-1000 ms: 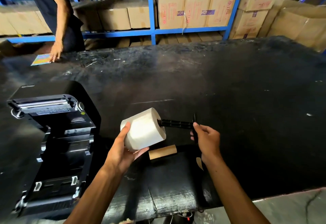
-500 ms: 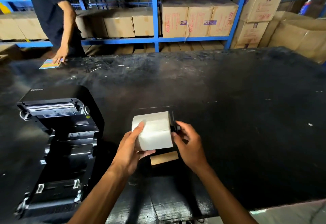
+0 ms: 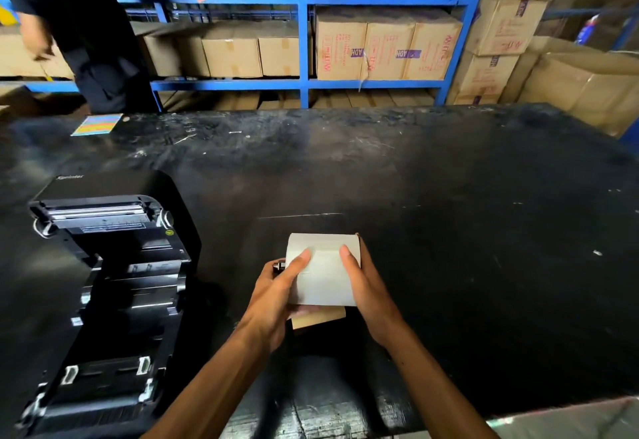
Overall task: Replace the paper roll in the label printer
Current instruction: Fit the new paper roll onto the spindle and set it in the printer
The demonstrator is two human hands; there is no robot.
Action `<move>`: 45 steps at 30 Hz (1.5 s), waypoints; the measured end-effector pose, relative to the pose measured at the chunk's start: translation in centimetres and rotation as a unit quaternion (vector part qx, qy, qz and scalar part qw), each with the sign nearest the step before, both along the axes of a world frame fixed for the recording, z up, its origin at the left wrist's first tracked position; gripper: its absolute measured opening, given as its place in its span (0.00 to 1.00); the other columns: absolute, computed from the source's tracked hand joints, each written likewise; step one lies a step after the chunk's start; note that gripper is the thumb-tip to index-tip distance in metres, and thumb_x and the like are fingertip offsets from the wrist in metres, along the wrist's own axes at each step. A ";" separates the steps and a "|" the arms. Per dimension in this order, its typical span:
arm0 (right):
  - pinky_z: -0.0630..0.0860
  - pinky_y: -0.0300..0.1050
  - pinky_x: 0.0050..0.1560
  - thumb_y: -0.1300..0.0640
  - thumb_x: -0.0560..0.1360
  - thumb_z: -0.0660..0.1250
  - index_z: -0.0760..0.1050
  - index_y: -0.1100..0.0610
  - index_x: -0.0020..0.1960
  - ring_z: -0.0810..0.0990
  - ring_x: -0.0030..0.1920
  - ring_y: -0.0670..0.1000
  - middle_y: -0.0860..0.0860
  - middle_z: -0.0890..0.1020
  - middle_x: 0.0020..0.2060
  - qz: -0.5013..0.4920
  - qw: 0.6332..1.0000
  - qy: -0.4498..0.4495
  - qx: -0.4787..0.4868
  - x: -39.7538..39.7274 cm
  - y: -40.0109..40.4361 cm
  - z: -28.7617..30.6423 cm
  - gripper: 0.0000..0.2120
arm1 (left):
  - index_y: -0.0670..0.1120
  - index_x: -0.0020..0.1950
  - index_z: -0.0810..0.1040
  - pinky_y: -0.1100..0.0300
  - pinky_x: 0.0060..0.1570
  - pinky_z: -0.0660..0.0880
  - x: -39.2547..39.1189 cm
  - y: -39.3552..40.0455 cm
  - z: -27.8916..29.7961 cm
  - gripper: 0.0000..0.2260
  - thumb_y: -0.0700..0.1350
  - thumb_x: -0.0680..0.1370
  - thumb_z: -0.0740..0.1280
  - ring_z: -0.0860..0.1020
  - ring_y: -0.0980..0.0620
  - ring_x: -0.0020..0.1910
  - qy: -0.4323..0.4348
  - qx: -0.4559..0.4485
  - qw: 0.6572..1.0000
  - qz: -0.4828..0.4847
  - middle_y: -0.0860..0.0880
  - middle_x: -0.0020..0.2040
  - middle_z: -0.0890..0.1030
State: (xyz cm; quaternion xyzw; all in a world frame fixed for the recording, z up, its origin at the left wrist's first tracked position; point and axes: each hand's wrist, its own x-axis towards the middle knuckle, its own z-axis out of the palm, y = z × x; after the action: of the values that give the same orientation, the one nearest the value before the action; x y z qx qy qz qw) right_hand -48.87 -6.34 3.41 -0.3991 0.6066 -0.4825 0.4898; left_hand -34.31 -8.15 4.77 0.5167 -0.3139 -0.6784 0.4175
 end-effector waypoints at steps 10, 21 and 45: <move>0.80 0.55 0.52 0.41 0.75 0.62 0.77 0.48 0.60 0.83 0.52 0.57 0.54 0.85 0.52 -0.078 0.977 -0.191 0.044 -1.4 -2.6 1.2 0.17 | 0.55 0.56 0.78 0.51 0.42 0.83 2.6 -4.6 -0.2 0.22 0.69 0.72 0.62 0.85 0.48 0.51 -0.046 -0.045 0.987 -0.146 0.45 0.52 0.86; 0.77 0.60 0.56 0.38 0.73 0.61 0.76 0.47 0.61 0.81 0.55 0.57 0.53 0.84 0.55 -0.106 0.971 -0.201 0.074 -2.5 -4.3 -0.6 0.21 | 0.47 0.65 0.74 0.52 0.63 0.72 5.7 -7.9 -9.6 0.22 0.52 0.74 0.71 0.70 0.44 0.66 -0.635 -0.197 0.670 -0.329 0.44 0.64 0.73; 0.80 0.50 0.48 0.42 0.75 0.62 0.78 0.49 0.59 0.85 0.49 0.55 0.53 0.86 0.50 -0.064 0.976 -0.202 0.046 0.4 -3.0 -0.8 0.18 | 0.56 0.63 0.78 0.78 0.41 0.73 3.4 -3.2 -2.4 0.22 0.35 0.75 0.67 0.78 0.72 0.38 -0.292 -0.313 0.904 -0.018 0.69 0.40 0.84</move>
State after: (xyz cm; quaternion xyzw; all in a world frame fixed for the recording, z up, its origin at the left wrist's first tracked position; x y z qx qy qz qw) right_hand -48.48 -9.35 2.62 -0.2308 0.5405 -0.5551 0.5886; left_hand -30.89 -11.33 2.37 0.5289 -0.6267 -0.3716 0.4353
